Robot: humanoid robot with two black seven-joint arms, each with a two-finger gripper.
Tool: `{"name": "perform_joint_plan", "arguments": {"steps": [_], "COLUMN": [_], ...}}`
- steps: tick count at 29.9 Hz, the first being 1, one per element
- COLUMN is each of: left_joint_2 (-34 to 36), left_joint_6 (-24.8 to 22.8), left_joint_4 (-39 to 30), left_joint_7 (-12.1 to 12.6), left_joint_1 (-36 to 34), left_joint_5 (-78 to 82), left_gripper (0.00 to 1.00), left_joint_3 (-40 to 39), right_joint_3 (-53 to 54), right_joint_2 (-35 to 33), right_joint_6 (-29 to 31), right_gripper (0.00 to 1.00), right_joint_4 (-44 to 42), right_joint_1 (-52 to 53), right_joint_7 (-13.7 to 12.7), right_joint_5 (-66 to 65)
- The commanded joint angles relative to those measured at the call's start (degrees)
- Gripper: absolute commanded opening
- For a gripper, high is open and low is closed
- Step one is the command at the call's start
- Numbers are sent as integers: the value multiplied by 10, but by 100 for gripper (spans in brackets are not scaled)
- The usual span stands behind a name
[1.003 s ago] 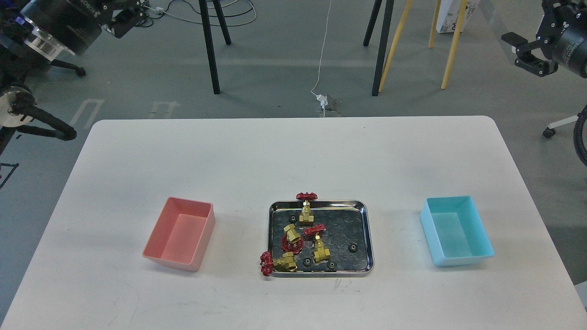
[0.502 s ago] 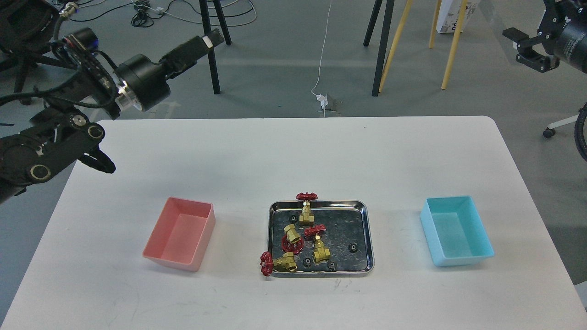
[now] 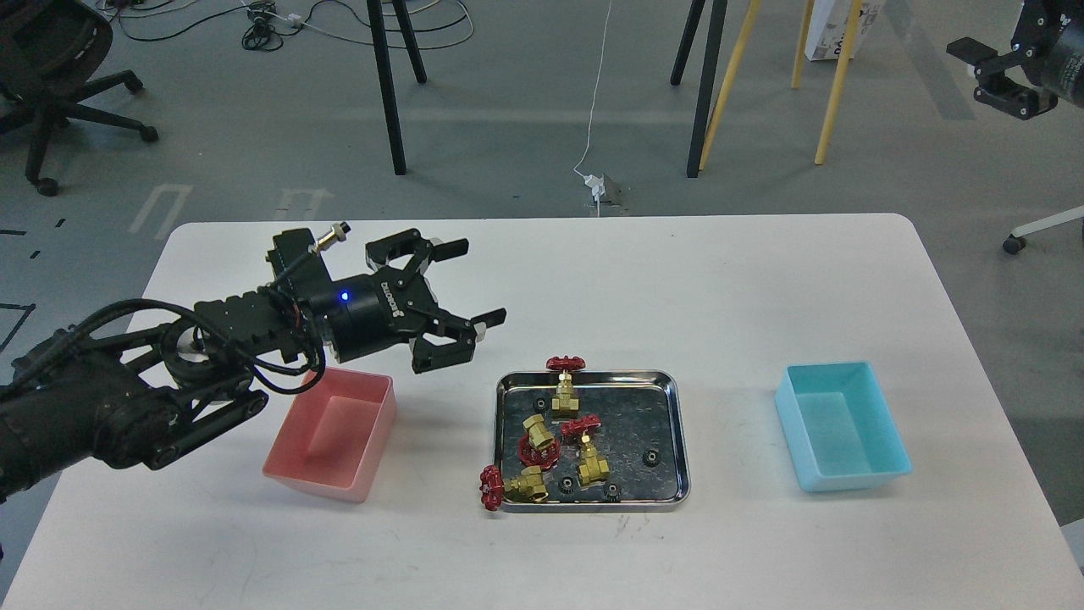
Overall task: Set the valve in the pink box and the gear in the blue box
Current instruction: 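Lower the left gripper onto a brass red-handled valve and grasp it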
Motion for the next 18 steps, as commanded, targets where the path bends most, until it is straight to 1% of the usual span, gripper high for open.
{"name": "perform_joint_plan", "arguments": {"steps": [1, 4, 7, 9, 15, 18], "left_joint_2": [-33, -40, -48, -66, -119, -143], "left_joint_6": [3, 3, 3, 3, 3, 3], "left_joint_4": [26, 34, 59, 77, 117, 122], "left_joint_7": [0, 0, 0, 0, 0, 0], "left_joint_1": [14, 24, 22, 23, 44, 46], "left_joint_5": [23, 23, 23, 23, 23, 23], "left_gripper": [100, 100, 100, 100, 100, 100], "left_joint_3": [3, 17, 52, 66, 80, 80], "right_joint_3": [0, -3, -23, -42, -75, -76], "right_joint_2": [2, 4, 4, 4, 7, 14], "right_joint_6": [0, 0, 0, 0, 0, 0], "right_gripper": [99, 99, 99, 99, 99, 99], "right_joint_4": [-1, -2, -2, -2, -2, -2], "right_joint_1": [1, 6, 17, 26, 27, 26], "right_joint_7": [0, -8, -9, -9, -8, -8], "right_joint_5": [-29, -35, -35, -35, -35, -36]}}
